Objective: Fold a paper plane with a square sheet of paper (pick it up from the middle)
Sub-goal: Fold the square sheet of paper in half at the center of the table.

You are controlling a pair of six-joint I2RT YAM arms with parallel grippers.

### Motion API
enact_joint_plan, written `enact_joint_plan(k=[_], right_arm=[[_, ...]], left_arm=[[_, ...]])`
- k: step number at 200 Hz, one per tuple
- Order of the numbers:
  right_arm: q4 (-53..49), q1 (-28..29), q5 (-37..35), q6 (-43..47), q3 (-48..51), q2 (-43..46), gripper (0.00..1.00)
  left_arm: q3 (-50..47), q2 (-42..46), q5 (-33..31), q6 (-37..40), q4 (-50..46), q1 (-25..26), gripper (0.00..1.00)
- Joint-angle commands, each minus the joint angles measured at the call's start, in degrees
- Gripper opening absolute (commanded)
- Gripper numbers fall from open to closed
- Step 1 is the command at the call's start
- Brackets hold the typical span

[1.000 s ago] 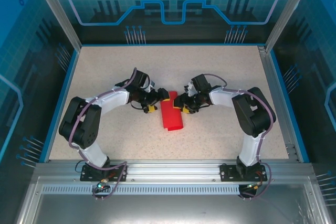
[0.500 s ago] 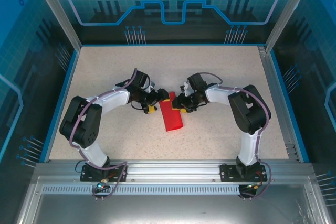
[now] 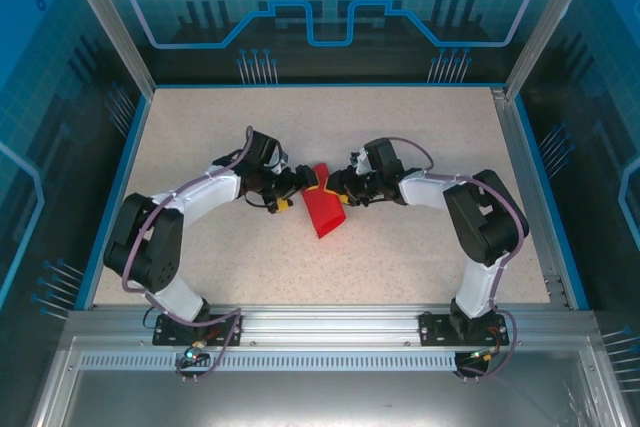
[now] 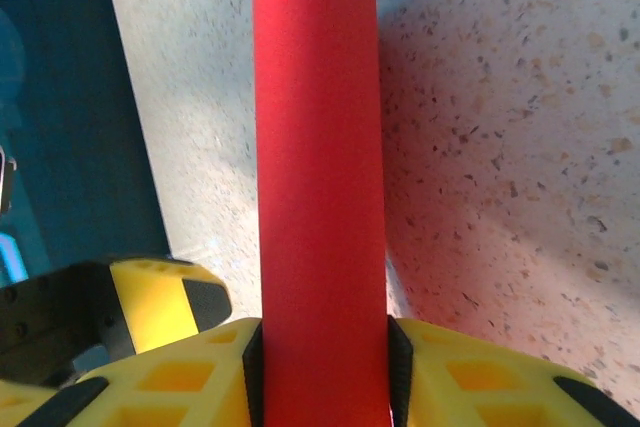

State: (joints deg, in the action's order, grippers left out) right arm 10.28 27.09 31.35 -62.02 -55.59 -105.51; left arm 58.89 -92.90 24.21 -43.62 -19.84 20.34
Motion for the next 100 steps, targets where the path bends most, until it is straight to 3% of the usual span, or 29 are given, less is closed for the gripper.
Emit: enact_joint_plan(k=[1,44,100], right_arm=[[10.0,0.6,-1.9,-9.0,1.2,1.1,0.37],[10.9,1.6,-7.5,-12.1,1.7,2.6,0.36],[12.0,4.9,-20.2,-15.9,5.6,3.7,0.35]], left_arm=[[-0.3,2.6,-1.3,-0.9,-2.0,-1.3,0.93],[-1.5,6.2,-0.9,-0.6,-2.4,-3.6,0.94],[-2.4,5.7,3.1,-1.5,0.3,-4.0,0.94]])
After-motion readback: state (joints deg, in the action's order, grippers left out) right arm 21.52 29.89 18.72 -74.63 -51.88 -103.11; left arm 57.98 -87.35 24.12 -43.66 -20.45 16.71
